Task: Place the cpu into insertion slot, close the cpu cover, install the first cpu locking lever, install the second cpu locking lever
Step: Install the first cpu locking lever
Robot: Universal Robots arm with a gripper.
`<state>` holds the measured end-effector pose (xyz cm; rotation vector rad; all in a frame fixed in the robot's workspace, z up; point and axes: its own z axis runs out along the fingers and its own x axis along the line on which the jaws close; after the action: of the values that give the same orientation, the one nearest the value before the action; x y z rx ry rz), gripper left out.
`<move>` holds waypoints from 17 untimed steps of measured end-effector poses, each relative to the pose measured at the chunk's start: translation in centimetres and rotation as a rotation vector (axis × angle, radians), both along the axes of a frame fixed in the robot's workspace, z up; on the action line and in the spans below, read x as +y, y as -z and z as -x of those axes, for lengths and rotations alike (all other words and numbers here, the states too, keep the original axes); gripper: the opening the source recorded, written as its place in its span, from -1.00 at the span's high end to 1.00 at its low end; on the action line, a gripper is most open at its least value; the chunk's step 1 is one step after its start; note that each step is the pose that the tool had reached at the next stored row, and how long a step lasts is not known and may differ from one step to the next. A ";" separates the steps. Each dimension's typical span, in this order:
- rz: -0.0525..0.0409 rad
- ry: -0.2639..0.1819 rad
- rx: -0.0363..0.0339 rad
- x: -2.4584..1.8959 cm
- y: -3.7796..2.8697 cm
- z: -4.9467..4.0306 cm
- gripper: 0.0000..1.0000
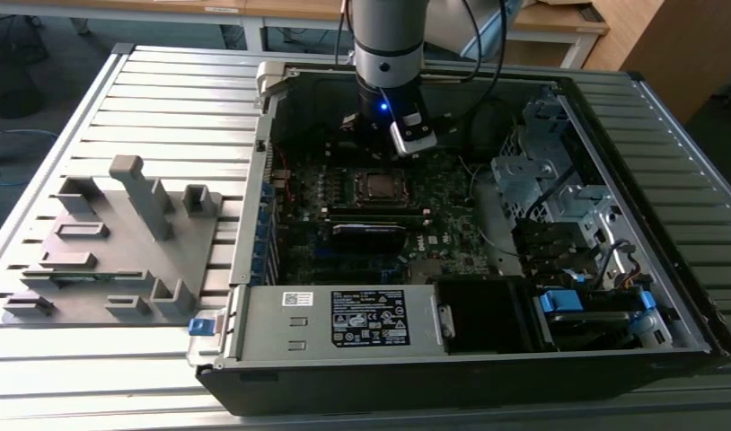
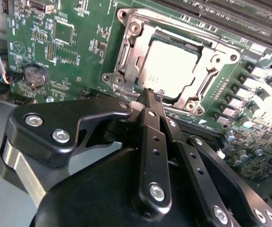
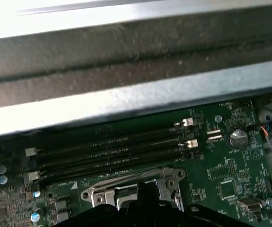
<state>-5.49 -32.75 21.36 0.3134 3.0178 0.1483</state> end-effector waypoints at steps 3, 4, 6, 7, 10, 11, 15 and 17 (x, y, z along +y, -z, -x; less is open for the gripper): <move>0.0149 0.008 0.0045 -0.01 -0.01 0.01 0.80; 0.0184 0.009 0.0048 -0.01 0.00 0.01 0.80; 0.0203 0.009 0.0048 -0.01 -0.01 0.00 0.80; 0.0205 0.009 0.0048 -0.02 -0.01 0.01 0.80; 0.0206 0.009 0.0116 0.00 0.00 0.00 0.80; 0.0206 0.009 0.0184 0.00 0.01 -0.01 0.80; 0.0208 0.009 0.0563 -0.01 0.04 -0.04 0.80; 0.0212 0.009 0.0640 -0.02 0.03 -0.03 0.80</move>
<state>-5.45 -32.76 21.33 0.3356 3.0785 0.1075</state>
